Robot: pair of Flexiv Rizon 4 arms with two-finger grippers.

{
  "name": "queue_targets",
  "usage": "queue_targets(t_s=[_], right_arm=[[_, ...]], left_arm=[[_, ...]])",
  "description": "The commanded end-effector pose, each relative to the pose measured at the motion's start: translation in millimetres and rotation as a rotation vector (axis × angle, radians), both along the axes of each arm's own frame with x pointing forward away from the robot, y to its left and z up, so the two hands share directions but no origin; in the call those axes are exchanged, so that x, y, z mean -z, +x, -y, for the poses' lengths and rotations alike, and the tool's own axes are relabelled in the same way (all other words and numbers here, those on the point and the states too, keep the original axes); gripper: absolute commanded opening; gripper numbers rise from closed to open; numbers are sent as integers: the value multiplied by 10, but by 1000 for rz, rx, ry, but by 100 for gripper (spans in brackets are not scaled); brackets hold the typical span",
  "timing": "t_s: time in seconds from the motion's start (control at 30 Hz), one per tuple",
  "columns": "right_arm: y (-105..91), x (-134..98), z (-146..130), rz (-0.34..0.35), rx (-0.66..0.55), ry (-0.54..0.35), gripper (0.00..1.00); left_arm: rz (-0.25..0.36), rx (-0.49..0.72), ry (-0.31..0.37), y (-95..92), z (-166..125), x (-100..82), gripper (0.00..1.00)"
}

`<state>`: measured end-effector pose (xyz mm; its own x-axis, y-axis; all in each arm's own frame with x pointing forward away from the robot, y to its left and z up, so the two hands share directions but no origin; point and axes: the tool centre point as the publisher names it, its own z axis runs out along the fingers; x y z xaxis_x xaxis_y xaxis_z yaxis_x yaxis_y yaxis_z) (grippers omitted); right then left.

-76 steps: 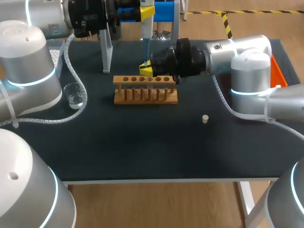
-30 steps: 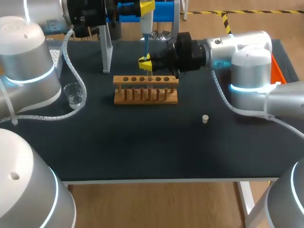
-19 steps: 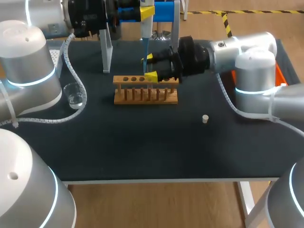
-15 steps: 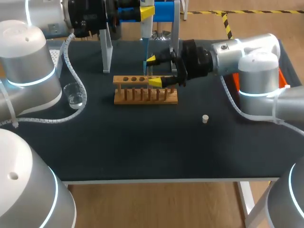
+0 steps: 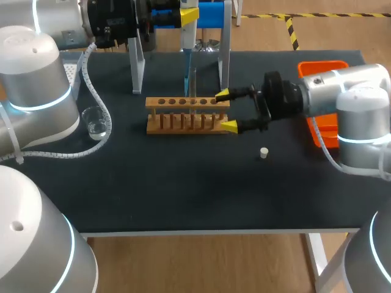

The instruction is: Invert the test tube, pick up the pipette, mount the tip to pipette, aspirate from beaker and dispense into the tube, eject the tip, return the pipette, and cap with the stopper.

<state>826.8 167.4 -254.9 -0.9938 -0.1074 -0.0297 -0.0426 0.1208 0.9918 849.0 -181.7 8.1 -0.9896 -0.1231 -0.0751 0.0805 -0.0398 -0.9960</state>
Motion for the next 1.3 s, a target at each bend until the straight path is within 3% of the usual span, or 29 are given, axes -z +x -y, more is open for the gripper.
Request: queue_targets(t_s=[0.03, 0.7, 0.97, 1.3], right_arm=[[-121, -60, 141, 19, -1, -17, 100], [-121, -60, 141, 19, -1, -17, 100], [-121, -60, 141, 19, -1, -17, 100], [-121, -60, 141, 19, -1, -17, 100]], left_arm=[[1, 1, -2, -2, -7, 2, 0], [7, 1, -7, -2, -39, 10, 0], [37, -40, -42, -2, -460, 79, 0], [41, -154, -2, 101, -1269, 245, 0]])
